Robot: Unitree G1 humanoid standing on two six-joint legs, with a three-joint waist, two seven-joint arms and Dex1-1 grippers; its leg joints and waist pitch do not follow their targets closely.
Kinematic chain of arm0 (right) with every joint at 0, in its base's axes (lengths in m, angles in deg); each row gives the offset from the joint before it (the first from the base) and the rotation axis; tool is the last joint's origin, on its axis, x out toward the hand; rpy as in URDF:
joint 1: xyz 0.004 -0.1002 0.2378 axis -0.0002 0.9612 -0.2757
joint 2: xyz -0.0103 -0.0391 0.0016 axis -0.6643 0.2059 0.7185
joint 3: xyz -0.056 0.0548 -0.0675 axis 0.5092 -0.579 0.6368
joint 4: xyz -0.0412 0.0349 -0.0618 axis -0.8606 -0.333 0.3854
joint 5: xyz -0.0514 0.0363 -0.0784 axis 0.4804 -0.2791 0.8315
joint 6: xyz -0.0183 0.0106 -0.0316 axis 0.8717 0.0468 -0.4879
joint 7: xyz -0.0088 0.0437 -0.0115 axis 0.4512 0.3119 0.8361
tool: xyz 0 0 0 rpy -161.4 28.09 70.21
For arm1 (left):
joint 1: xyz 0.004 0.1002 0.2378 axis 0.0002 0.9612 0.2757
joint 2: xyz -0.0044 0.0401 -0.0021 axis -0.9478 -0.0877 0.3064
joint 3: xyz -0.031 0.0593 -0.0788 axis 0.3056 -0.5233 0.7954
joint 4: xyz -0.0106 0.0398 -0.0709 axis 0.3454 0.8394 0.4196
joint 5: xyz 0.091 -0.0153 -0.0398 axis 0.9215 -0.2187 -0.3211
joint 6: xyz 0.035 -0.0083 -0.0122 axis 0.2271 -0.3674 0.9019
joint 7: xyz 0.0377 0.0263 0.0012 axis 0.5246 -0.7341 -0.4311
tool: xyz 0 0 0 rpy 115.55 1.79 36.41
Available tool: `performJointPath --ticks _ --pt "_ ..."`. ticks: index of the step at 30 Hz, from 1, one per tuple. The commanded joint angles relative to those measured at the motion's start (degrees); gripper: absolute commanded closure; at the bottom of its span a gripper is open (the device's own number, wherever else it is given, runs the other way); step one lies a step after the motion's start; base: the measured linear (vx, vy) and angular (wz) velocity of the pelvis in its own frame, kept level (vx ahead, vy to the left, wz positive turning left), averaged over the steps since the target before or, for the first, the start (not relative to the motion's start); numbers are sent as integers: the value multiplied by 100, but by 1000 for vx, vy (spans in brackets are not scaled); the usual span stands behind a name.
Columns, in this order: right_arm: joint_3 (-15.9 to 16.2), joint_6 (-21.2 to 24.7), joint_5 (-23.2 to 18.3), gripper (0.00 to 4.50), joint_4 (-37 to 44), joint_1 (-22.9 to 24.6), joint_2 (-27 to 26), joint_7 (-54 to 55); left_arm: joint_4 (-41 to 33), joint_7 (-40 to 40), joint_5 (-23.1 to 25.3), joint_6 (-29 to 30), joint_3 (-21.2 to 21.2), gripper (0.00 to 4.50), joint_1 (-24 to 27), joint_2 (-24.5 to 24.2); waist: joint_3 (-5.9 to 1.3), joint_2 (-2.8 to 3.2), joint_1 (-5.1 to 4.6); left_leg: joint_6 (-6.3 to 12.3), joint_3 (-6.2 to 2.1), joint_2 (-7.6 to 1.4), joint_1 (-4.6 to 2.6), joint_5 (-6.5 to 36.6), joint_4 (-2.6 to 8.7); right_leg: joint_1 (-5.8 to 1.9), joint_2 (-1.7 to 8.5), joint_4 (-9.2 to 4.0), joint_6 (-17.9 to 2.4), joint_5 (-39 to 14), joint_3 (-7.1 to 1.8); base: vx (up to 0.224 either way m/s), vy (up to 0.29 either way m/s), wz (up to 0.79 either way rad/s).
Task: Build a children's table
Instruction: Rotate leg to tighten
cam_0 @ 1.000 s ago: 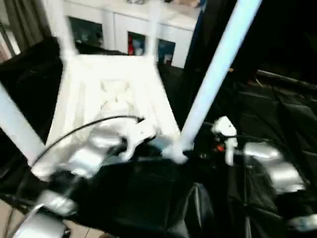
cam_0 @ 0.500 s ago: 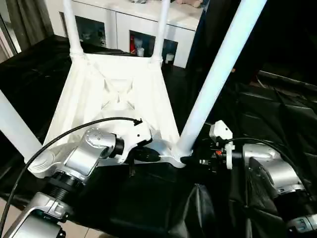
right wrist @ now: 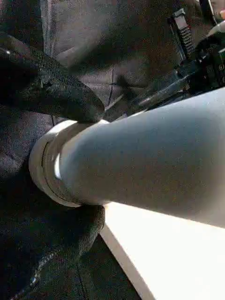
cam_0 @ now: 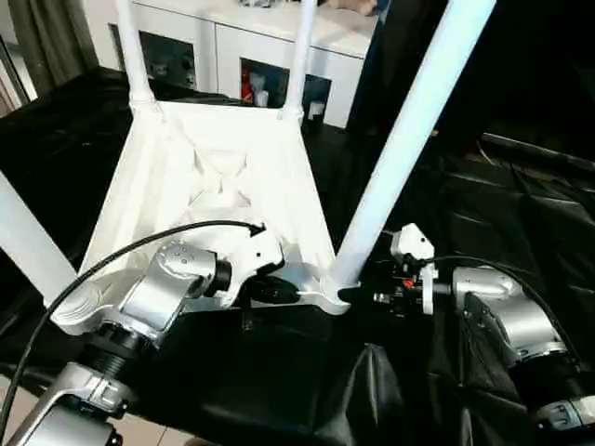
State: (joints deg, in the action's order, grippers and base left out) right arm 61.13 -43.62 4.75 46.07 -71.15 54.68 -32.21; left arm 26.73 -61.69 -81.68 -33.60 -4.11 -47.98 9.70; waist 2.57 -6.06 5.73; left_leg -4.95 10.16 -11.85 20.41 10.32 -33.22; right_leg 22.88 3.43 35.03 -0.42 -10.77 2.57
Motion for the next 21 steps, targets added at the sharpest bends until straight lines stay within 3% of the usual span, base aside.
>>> performJointPath --ticks 1,5,6,7,8,10,11,12,13,15,17,19,21 --pt "-89 37 128 194 -279 60 -335 756 345 771 111 158 -35 450 -84 521 -265 7 -4 70 -18 -162 -51 1199 384 -207 432 -450 -945 -1623 -224 0 0 0" --pt "-503 261 90 194 -570 79 -804 1892 897 1794 291 307 159 450 -405 1041 -258 -10 -55 -95 -51 -133 -56 1513 398 -195 448 -530 -704 -2423 -209 0 0 0" --pt "-615 378 53 195 -582 98 -965 2217 1089 2090 353 326 195 450 -524 1192 -258 14 -61 -115 -59 -128 -76 1603 392 -172 451 -558 -625 -2604 -207 0 0 0" --pt "-689 465 31 195 -577 112 -1087 2458 1226 2281 394 341 213 450 -611 1295 -259 -6 -74 -112 -62 -121 -71 1622 392 -176 447 -577 -573 -2696 -200 0 0 0" --pt "-689 465 31 204 -577 112 -1087 2458 1226 2281 394 341 213 450 -611 1295 -275 -12 -84 -111 -93 -118 -17 1594 406 -223 466 -584 -444 -2833 -181 0 0 0" --pt "-759 571 44 229 -566 112 -1258 2805 1379 2479 439 357 226 450 -715 1415 -273 1 -107 -91 -103 -112 8 1588 415 -221 450 -595 -393 -2852 -168 0 0 0" --pt "-843 731 128 229 -546 72 -1596 3456 1619 2773 524 360 230 450 -888 1617 -281 42 -125 -96 -93 -106 -21 1555 405 -165 446 -617 -399 -2738 -190 0 0 0" --pt "-837 753 172 229 -537 48 -1697 3616 1685 2863 551 359 235 450 -938 1675 -313 70 -117 -121 -104 -109 -30 1479 399 -193 445 -556 -494 -2409 -195 0 0 0" --pt "-834 766 200 229 -531 33 -1759 3715 1726 2919 568 357 238 450 -968 1710 -306 62 -143 -118 -101 -114 -2 1442 412 -194 427 -551 -533 -2251 -199 0 0 0" --pt "-685 702 303 229 -459 -52 -1983 3826 1841 2938 645 286 201 450 -1060 1798 -314 68 -134 -102 -83 -122 -35 1451 399 -180 419 -530 -673 -1916 -203 0 0 0" --pt "-585 611 366 229 -399 -64 -2014 3746 1881 2902 655 251 187 450 -1085 1814 -326 98 -120 -58 -84 -139 -28 1336 401 -198 429 -479 -835 -1511 -210 0 0 0" --pt "-487 456 393 215 -238 -25 -1957 3557 1853 2715 637 246 116 450 -1063 1763 -326 101 -59 10 -43 -143 -55 1073 374 -204 415 -428 -1016 -882 -226 0 0 0" --pt "-475 415 408 204 -113 14 -1777 3397 1741 2494 598 280 58 450 -1000 1667 -333 91 -28 56 -48 -140 -27 861 374 -258 415 -375 -1077 -553 -216 28 1 3"
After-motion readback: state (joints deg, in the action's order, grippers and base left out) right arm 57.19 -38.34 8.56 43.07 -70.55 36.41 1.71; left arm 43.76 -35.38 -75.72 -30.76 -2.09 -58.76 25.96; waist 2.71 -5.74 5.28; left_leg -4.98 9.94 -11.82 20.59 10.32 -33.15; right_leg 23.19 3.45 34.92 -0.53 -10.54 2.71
